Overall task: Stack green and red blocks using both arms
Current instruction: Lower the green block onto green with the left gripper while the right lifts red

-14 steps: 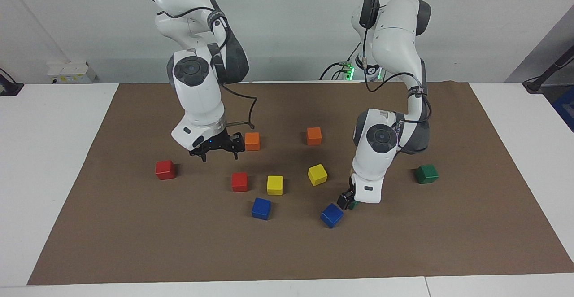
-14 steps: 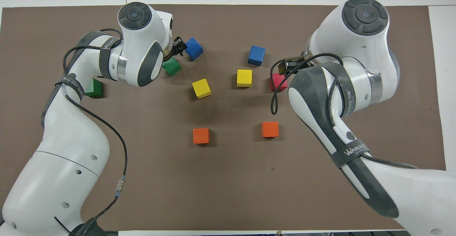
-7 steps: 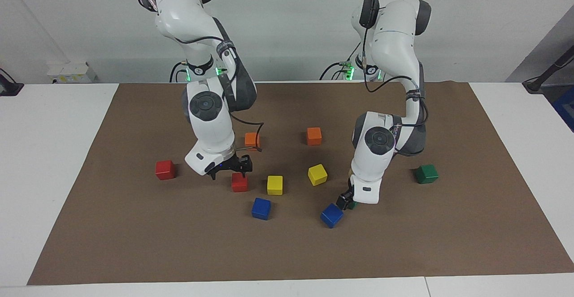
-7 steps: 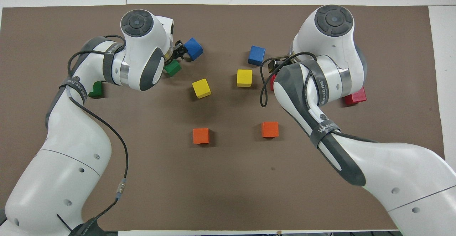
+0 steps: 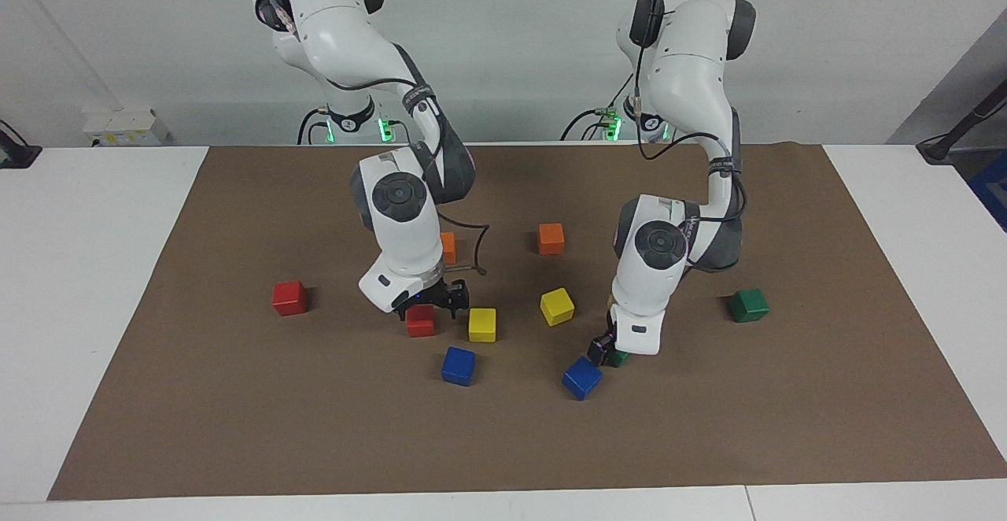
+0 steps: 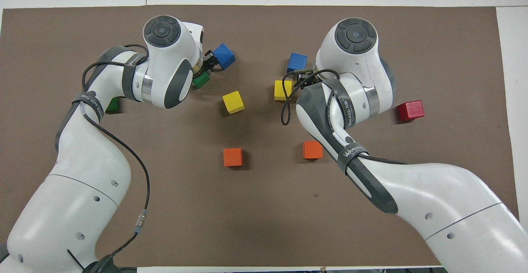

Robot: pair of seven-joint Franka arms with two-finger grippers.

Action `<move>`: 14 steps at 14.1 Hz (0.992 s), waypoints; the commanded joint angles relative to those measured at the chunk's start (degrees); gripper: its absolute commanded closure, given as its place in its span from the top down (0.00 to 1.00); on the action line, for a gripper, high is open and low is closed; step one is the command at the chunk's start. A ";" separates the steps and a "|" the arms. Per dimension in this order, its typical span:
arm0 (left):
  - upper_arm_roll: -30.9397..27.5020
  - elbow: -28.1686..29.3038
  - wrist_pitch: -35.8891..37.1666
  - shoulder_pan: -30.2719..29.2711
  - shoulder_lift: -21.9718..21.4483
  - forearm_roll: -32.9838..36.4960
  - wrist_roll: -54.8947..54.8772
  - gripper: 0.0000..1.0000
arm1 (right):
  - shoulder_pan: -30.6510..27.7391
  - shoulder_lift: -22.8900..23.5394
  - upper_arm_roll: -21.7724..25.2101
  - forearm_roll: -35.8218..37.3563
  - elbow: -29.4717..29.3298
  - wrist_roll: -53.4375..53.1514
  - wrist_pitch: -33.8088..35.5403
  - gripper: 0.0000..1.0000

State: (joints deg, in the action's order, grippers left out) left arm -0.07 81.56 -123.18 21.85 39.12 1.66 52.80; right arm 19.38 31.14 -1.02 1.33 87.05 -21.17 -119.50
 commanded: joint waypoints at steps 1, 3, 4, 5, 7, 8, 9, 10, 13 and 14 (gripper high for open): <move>-1.25 2.64 -0.22 1.00 -2.29 0.01 0.82 0.00 | -1.18 0.86 -0.13 -0.36 2.32 -0.37 -4.14 1.00; -1.33 0.45 3.63 0.48 -2.29 0.45 0.29 0.00 | -1.89 0.68 -0.13 -0.36 3.30 0.60 -4.43 1.00; -1.42 -0.08 4.96 0.21 -2.55 0.45 -0.15 0.00 | -1.97 0.77 -0.13 -0.45 3.56 0.69 -4.51 1.00; -1.42 0.08 5.58 -0.23 -4.30 0.28 -0.94 0.00 | -1.97 0.68 -0.13 -0.45 3.74 0.69 -4.60 1.00; -1.25 1.23 9.95 -3.29 -8.25 0.01 -9.59 0.00 | -1.97 0.59 -0.13 -0.45 4.61 0.69 -4.95 1.00; -1.25 1.40 12.68 -4.96 -9.92 -0.25 -15.21 0.00 | -1.89 0.51 -0.21 -0.45 4.71 0.60 -4.78 1.00; -1.25 1.40 14.70 -6.46 -11.07 -0.43 -19.10 0.00 | -1.71 0.42 -0.21 -0.54 4.71 0.51 -4.34 1.00; -1.25 1.40 16.38 -7.78 -11.95 -0.43 -22.18 0.00 | -1.54 0.33 -0.21 -0.54 4.79 0.34 -4.25 1.00; -1.07 2.71 17.63 -12.69 -13.27 -0.52 -34.99 0.00 | -1.45 0.15 -0.21 -1.59 5.15 0.42 -4.16 1.00; -0.98 3.24 17.54 -14.63 -13.54 -0.69 -40.35 0.00 | -1.45 0.24 -0.21 -1.68 5.15 0.34 -4.25 1.00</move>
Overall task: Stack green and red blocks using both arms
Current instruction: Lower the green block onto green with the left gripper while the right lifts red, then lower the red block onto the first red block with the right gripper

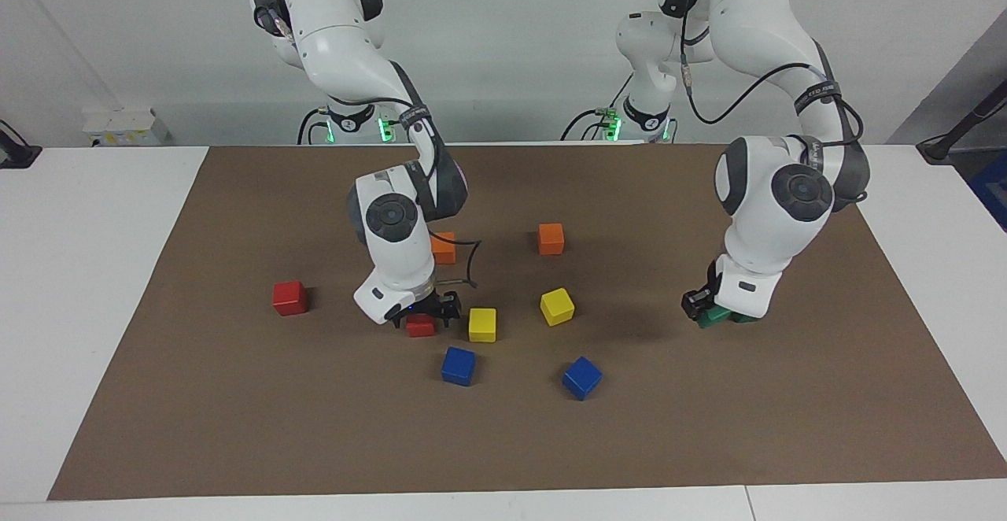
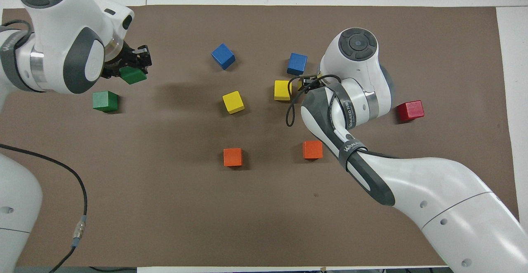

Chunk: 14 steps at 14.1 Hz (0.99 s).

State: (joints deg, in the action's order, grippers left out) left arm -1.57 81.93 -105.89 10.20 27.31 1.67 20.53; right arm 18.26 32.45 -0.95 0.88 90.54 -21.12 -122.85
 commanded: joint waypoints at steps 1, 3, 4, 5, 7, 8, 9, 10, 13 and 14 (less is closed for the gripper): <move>0.52 3.32 0.08 -4.13 -2.00 -1.31 -11.71 0.00 | -0.34 -1.16 -0.20 -1.32 1.83 0.20 -0.98 0.99; 0.43 4.46 -0.45 -6.41 -2.61 -1.84 -18.48 0.00 | -0.25 -1.34 -0.20 -2.46 2.18 0.03 -0.81 0.63; 0.52 5.07 -0.45 -7.99 -2.70 -1.84 -22.69 0.00 | -0.33 -1.42 -0.19 -2.46 2.27 -0.06 -0.46 0.26; 0.52 5.86 -0.54 -9.22 -2.88 -2.45 -26.21 0.00 | -0.25 -1.43 -0.19 -2.46 2.18 -0.06 -0.11 0.00; 0.34 9.02 -2.29 -11.42 -4.63 -4.65 -28.00 0.00 | -0.42 -1.43 -0.19 -2.46 1.83 -0.32 0.68 0.00; 0.34 9.21 -2.30 -11.78 -4.81 -4.66 -29.05 0.00 | -0.95 -1.60 -0.19 -2.37 1.22 -0.15 1.64 0.00; 0.26 9.21 -2.56 -11.70 -4.73 -4.66 -29.23 0.00 | -1.99 -1.86 -0.19 -2.37 -0.09 0.03 3.30 0.00; 0.26 9.30 -3.00 -11.61 -4.72 -4.74 -28.97 0.00 | -2.88 -2.04 -0.11 -2.29 -1.67 0.38 5.24 0.00; 0.26 12.18 -3.87 -11.17 -5.77 -6.06 -26.43 0.00 | -6.91 -5.63 -0.11 -2.20 -3.70 5.37 9.29 0.00; 0.26 14.20 -6.40 -11.17 -6.48 -6.06 -26.51 0.00 | -8.32 -7.21 -0.11 -2.20 -3.62 7.91 10.08 0.00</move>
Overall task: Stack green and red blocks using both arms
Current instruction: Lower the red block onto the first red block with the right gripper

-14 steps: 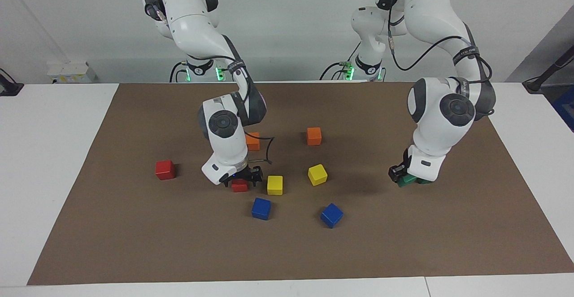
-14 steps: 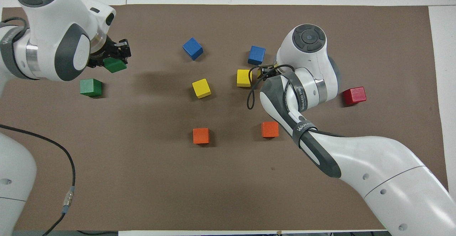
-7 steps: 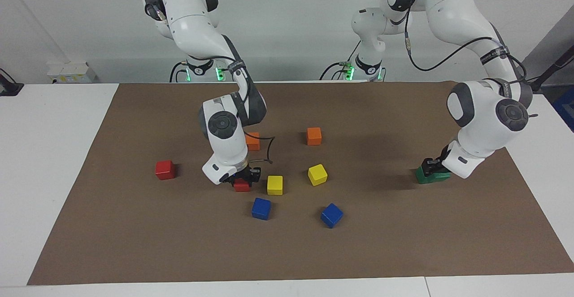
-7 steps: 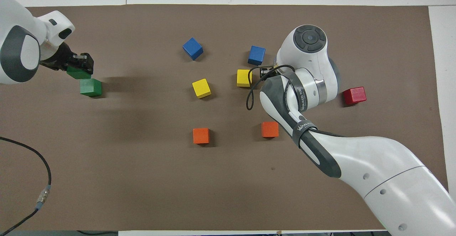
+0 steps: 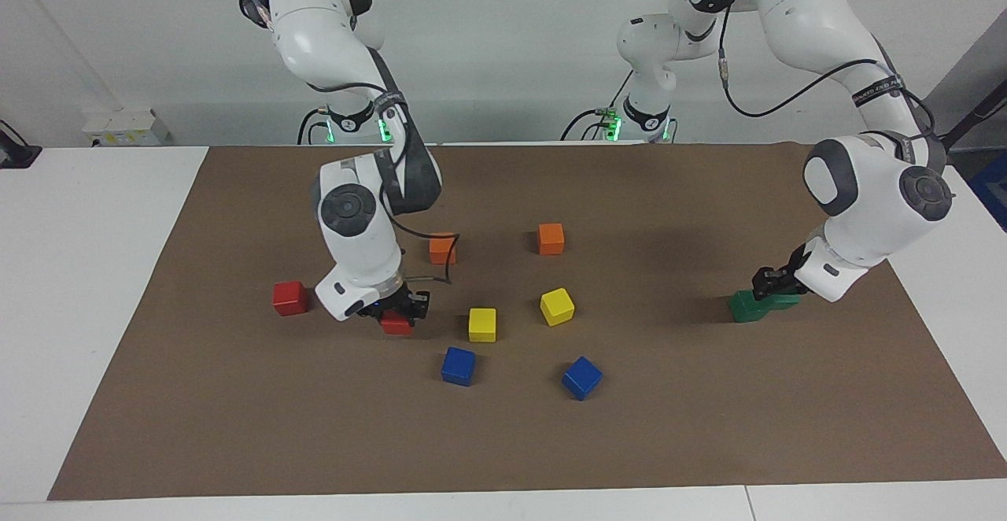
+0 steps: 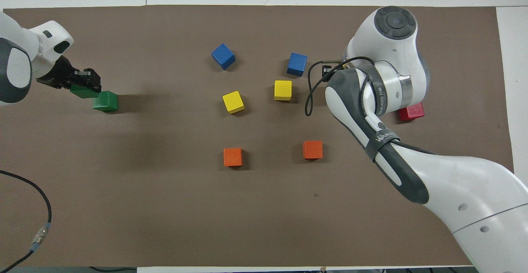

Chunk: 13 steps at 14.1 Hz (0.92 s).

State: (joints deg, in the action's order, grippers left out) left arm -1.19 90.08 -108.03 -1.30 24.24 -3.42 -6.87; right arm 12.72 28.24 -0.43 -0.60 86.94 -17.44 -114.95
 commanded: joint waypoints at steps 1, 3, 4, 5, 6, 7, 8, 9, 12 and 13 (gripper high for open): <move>-0.13 7.73 -7.08 0.42 -3.76 -0.97 0.80 0.00 | -4.35 -4.40 -0.62 -0.72 -0.02 7.82 3.67 0.00; -0.13 9.41 -8.42 0.60 -4.29 -0.97 0.80 0.00 | -7.16 -7.04 -0.62 -0.81 1.03 14.77 6.13 0.00; -0.13 9.59 -8.43 0.60 -4.37 -0.97 0.80 0.00 | -8.40 -8.27 -0.62 -0.81 2.25 17.76 6.66 0.00; -0.13 9.68 -8.43 0.51 -4.46 -0.97 0.71 0.00 | -9.71 -9.59 -0.54 -0.81 3.92 19.88 6.58 0.00; -0.21 9.85 -8.69 0.25 -4.46 -0.97 0.45 0.00 | -10.86 -11.08 -0.53 -0.81 6.46 21.47 6.49 0.00; -0.21 9.94 -8.78 0.25 -4.46 -0.97 0.36 0.00 | -11.65 -13.01 -0.53 -0.63 9.79 22.18 5.54 0.00; -0.21 9.94 -8.86 0.07 -4.46 -0.88 0.36 0.00 | -12.18 -14.77 -0.53 -0.46 12.87 22.71 4.39 0.00; -0.21 10.03 -8.52 -0.01 -4.46 -0.88 0.45 0.00 | -12.80 -16.18 -0.53 -0.37 15.60 23.76 2.90 0.00; -0.30 10.38 -8.69 0.25 -4.55 -0.88 1.85 0.00 | -15.87 -18.65 -0.53 -0.37 22.11 27.98 -1.76 0.00; -0.30 10.64 -8.69 0.25 -4.55 -0.88 2.38 0.00 | -16.49 -19.18 -0.53 -0.37 23.44 28.34 -2.29 0.00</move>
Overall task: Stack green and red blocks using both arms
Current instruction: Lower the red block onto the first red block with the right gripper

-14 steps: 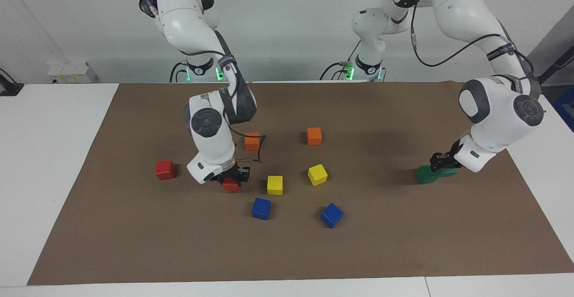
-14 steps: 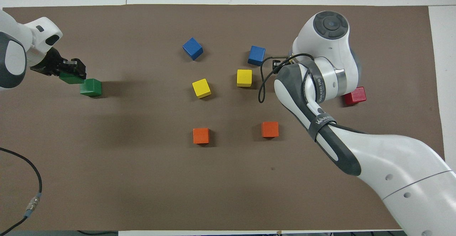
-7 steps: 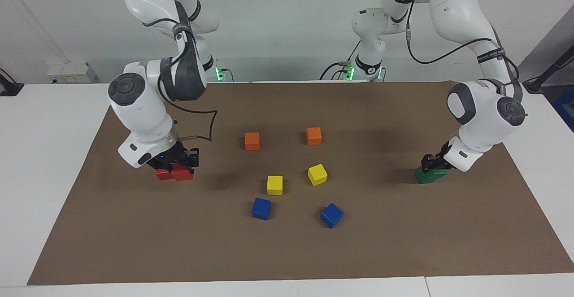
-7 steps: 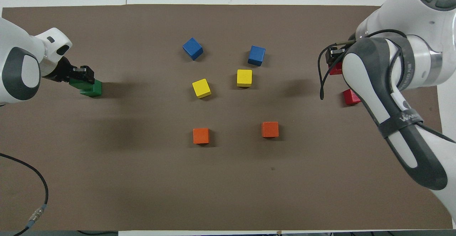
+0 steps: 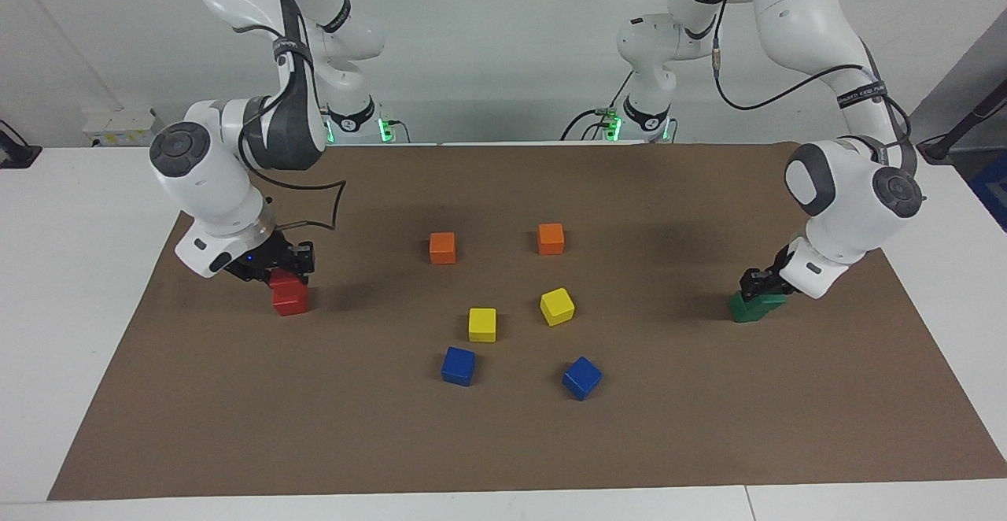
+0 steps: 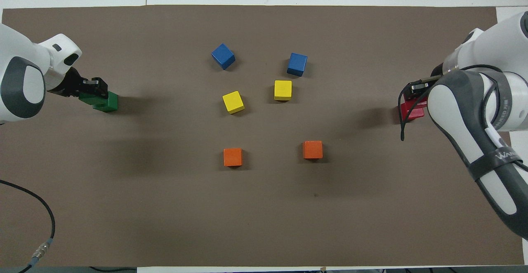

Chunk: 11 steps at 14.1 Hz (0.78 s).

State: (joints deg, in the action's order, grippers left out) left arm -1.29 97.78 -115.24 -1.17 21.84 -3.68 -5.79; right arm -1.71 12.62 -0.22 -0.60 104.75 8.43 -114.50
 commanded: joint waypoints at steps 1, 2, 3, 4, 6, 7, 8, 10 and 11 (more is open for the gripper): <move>-0.20 3.03 -1.65 0.12 -2.33 -0.63 1.39 0.00 | -2.68 -3.92 -0.74 -0.37 6.86 3.16 -3.53 0.00; -0.20 3.21 -2.27 0.03 -2.33 -0.54 1.31 0.00 | -3.56 -3.92 -0.74 -0.37 7.56 4.39 -4.06 0.00; -0.20 3.99 -2.97 -0.06 -2.51 -0.63 1.39 0.00 | -3.74 -3.92 -0.74 -0.37 8.09 4.66 -4.24 0.00; -0.29 4.26 -3.32 -0.06 -2.51 -0.63 1.39 0.00 | -3.74 -4.10 -0.74 -0.37 8.45 4.66 -4.24 0.00; -0.47 4.35 -3.41 0.11 -2.51 -0.45 2.44 0.00 | -3.74 -4.45 -0.74 -0.37 9.24 4.75 -5.46 0.00; -0.47 4.44 -3.41 -0.14 -2.51 -0.37 2.45 0.00 | -3.83 -4.45 -0.74 -0.37 9.94 4.84 -6.17 0.00; -0.47 4.53 -3.41 -0.32 -2.51 -0.28 2.45 0.00 | -3.83 -4.36 -0.74 -0.37 10.21 4.84 -6.70 0.00; -0.47 4.53 -3.41 -0.41 -2.51 -0.19 2.53 0.00 | -3.83 -4.10 -0.74 -0.37 10.38 4.66 -6.79 0.00; -0.47 4.53 -3.41 -0.32 -2.59 -0.19 2.80 0.00 | -3.83 -3.84 -0.74 -0.37 10.38 4.75 -7.31 0.00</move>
State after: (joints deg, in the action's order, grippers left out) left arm -1.75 99.52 -117.26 -1.28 21.61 -3.68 -3.76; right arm -4.63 10.17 -0.31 -0.60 113.20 11.70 -120.26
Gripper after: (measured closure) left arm 0.445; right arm 0.454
